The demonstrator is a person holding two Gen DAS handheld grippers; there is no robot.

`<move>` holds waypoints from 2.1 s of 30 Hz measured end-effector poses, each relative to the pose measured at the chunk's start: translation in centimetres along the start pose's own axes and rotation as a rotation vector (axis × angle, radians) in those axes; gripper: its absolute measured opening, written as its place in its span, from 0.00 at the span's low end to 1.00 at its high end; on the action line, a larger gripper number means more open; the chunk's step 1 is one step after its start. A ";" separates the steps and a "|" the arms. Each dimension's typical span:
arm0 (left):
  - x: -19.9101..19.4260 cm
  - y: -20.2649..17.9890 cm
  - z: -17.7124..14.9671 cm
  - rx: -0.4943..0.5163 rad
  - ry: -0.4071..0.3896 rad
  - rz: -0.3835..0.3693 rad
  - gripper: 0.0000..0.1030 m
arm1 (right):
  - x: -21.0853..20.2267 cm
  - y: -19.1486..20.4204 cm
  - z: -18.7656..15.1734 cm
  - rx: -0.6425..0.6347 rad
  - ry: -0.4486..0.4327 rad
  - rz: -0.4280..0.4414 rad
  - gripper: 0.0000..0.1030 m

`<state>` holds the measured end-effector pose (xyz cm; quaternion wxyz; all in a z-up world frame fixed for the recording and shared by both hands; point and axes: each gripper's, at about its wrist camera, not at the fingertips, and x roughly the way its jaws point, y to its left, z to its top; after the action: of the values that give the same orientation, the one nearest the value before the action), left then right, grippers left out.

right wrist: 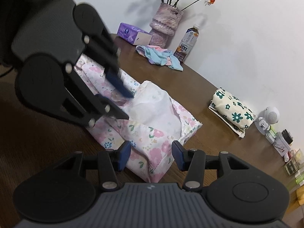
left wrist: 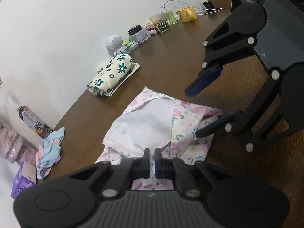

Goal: Fold clothes

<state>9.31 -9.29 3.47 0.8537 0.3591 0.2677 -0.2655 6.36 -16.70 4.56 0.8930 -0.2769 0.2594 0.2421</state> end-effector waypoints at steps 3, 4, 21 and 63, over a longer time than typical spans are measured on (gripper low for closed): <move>-0.8 0.5 -0.7 -0.090 -0.026 0.031 0.25 | -0.2 -0.4 -0.3 0.041 -0.012 0.007 0.48; -1.2 0.7 -0.9 -0.129 -0.041 0.042 0.41 | -0.3 -0.6 -0.4 0.060 -0.018 0.012 0.48; -4.4 1.2 -4.4 -0.602 -0.193 0.098 0.80 | -1.3 -4.5 -3.2 0.529 -0.136 0.103 0.73; -5.5 -0.7 -9.8 -1.020 -0.194 0.062 0.90 | -2.3 -0.1 -5.9 0.657 -0.128 0.007 0.99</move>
<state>2.36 -0.90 0.85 0.9485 -0.1209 0.2720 -0.1079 2.77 -21.07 1.73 0.9482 0.0426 0.2679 0.1654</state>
